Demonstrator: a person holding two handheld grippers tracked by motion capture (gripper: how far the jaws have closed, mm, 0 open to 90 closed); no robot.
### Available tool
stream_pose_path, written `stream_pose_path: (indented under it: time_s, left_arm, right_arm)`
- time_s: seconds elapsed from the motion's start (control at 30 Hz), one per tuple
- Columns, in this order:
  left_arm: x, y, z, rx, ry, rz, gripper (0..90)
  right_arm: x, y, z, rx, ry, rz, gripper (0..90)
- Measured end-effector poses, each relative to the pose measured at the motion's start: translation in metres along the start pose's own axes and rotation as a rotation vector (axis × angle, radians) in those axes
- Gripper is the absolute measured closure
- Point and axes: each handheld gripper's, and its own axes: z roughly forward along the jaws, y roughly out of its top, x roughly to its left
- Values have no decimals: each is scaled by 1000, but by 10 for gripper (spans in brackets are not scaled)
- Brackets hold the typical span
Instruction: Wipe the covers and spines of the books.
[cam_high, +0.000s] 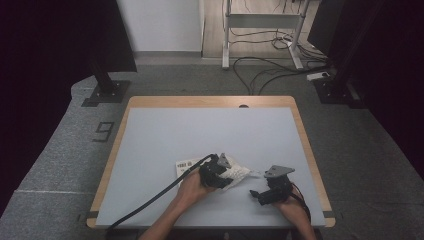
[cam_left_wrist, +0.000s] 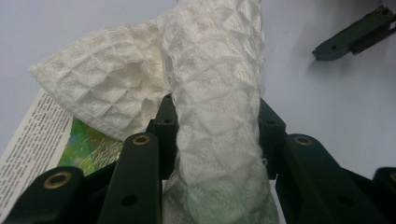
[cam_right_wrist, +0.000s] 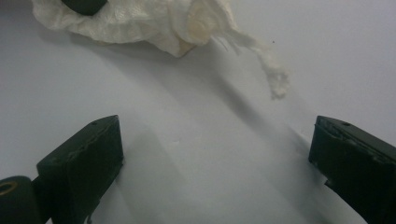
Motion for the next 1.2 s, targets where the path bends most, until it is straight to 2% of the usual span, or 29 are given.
stream_pose_path:
  time_s: [0.27, 0.43, 0.87, 1.0, 1.2]
  left_arm:
    - [1, 1, -4, -8, -14, 1, 628]
    - [0, 4, -15, -31, -30, 5, 633]
    - [8, 20, -46, -62, -12, 20, 633]
    - [12, 23, -56, -73, -1, 14, 632]
    - [15, 22, -65, -91, -19, 8, 632]
  right_arm:
    - [0, 0, 0, 0, 0, -1, 26]
    - [0, 0, 0, 0, 0, -1, 26]
    - [0, 0, 0, -1, -1, -1, 26]
    - [0, 0, 0, -1, -1, -1, 26]
    - [0, 0, 0, -1, 0, -1, 27]
